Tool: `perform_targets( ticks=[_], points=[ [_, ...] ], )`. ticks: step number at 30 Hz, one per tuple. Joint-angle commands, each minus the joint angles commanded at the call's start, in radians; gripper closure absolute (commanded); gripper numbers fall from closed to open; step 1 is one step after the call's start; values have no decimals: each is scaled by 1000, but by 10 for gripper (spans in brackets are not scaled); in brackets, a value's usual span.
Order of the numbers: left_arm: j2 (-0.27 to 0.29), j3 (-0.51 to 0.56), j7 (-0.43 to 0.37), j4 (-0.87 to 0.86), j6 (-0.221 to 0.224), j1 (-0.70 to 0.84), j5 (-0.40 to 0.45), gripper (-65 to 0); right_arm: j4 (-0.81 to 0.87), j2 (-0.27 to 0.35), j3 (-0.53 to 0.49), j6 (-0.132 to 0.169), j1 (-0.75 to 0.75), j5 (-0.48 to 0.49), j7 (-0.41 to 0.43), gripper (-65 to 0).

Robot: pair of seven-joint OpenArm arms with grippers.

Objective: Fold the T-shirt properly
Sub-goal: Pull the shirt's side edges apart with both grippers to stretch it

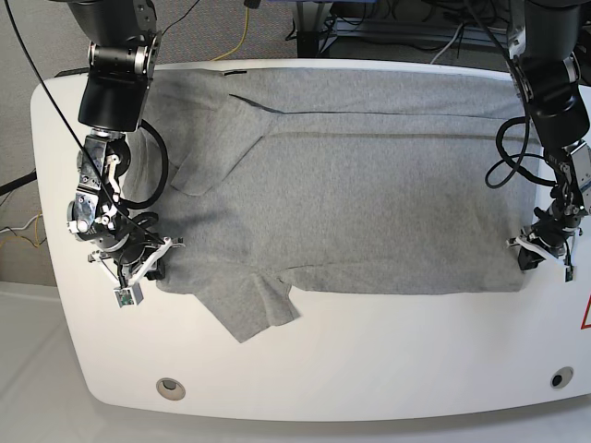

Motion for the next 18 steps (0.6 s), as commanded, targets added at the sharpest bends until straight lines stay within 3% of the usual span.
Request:
perform_targets(
  ticks=[6,18],
  points=[
    [0,-5,-1,-7,-4,-9,5,0,-32,2,3,2,13,5,14,0],
    [-41,-5,59,91,-37,38,-105,0,146,13,8,13,-62,39,-93,0]
  ],
)
